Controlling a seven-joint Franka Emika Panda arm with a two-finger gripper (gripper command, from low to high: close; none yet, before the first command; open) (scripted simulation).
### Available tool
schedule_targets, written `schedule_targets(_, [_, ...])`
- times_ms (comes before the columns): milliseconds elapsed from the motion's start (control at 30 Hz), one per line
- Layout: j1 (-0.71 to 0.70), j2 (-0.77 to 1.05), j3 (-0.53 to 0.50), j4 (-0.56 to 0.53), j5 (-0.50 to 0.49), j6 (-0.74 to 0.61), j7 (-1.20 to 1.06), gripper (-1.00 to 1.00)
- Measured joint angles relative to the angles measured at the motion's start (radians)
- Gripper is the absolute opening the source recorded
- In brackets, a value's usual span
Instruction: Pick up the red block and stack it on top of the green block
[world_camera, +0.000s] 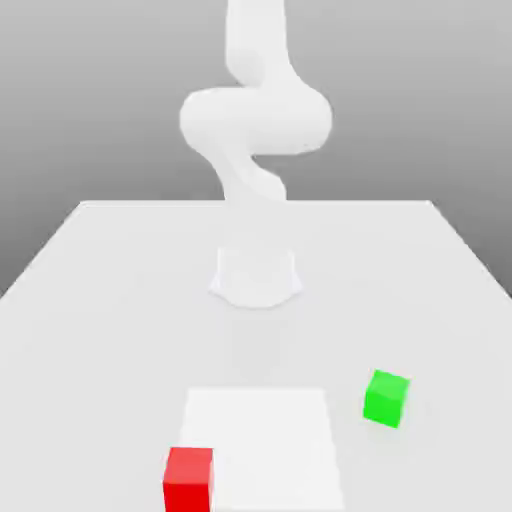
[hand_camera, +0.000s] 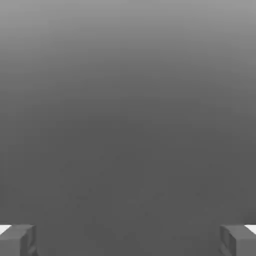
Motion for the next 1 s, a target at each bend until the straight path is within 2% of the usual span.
schedule_targets(567, [0.005, 0.623, -0.093, -0.087, 0.061, 0.223, -0.125, 0.00])
schedule_targets(833, [-0.026, 0.911, -0.104, -0.127, 0.060, 0.331, -0.161, 0.00])
schedule_targets(1000, [-0.051, 1.092, -0.076, -0.107, 0.097, 0.467, -0.193, 0.00])
